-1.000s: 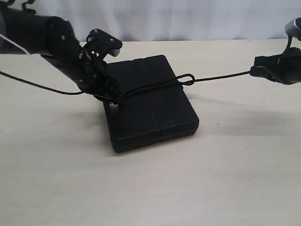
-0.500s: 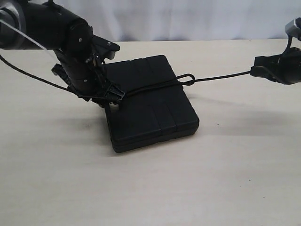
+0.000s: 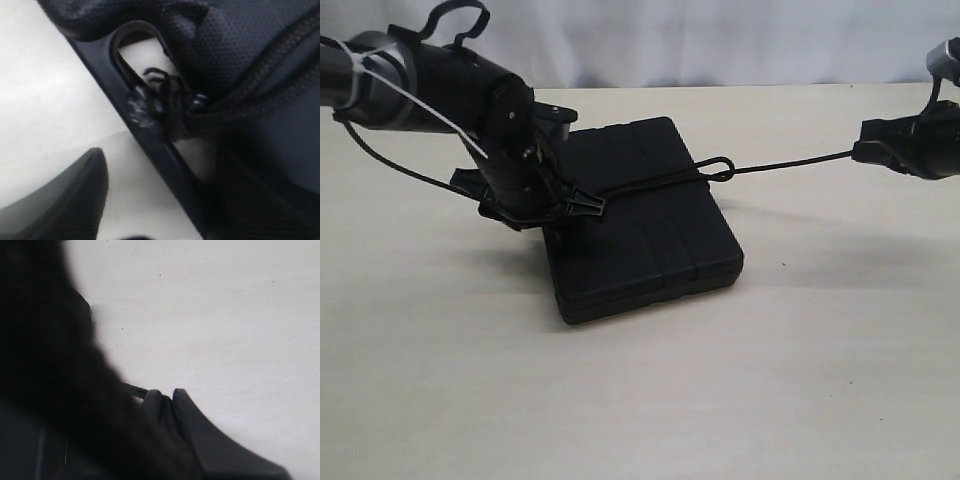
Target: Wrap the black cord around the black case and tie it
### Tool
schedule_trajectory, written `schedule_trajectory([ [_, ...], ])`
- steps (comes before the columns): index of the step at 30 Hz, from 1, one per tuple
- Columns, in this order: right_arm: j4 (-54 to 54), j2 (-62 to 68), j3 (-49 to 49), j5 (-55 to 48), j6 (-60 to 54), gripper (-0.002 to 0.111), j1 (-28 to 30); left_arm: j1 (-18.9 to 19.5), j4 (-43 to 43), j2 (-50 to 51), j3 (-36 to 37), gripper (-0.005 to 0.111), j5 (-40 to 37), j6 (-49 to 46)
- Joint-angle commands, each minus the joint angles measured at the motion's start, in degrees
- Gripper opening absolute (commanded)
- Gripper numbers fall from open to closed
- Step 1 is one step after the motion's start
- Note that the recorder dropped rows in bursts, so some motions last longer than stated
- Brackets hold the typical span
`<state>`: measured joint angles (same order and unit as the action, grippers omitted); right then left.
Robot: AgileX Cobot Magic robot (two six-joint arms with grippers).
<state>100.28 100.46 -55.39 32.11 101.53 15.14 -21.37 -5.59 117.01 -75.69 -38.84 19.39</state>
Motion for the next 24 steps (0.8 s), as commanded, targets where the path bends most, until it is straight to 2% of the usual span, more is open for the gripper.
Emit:
schedule_trajectory([
  [1,-0.3,-0.4,0.1,-1.0,-0.4,0.004,0.3,0.0,1.9,2.6,-0.4,0.059,1.6,0.8],
  [2,-0.3,-0.4,0.1,-1.2,-0.4,0.004,0.3,0.0,1.7,2.9,-0.4,0.055,1.9,0.8],
  [4,-0.3,-0.4,0.1,-1.2,-0.4,0.004,0.3,0.0,1.6,2.9,-0.4,0.04,2.6,0.8],
  [7,-0.3,-0.4,0.1,-1.2,-0.4,0.004,0.3,0.0,1.6,2.8,-0.4,0.006,3.6,0.8],
  [8,-0.3,-0.4,0.1,-1.0,-0.4,0.004,0.3,0.0,1.6,2.3,-0.4,0.0,4.2,0.8],
  [13,-0.3,-0.4,0.1,-1.4,-0.6,0.004,0.7,1.8,1.6,-2.3,-0.4,0.0,4.6,0.8],
  [19,-0.3,-0.4,0.1,-1.5,-0.3,0.004,4.6,8.1,1.7,-9.1,-0.4,0.0,-0.7,0.0],
  [24,-0.3,-0.4,1.5,-5.3,-0.4,0.004,6.8,13.0,1.8,-10.3,-0.4,0.0,-5.7,-2.7],
])
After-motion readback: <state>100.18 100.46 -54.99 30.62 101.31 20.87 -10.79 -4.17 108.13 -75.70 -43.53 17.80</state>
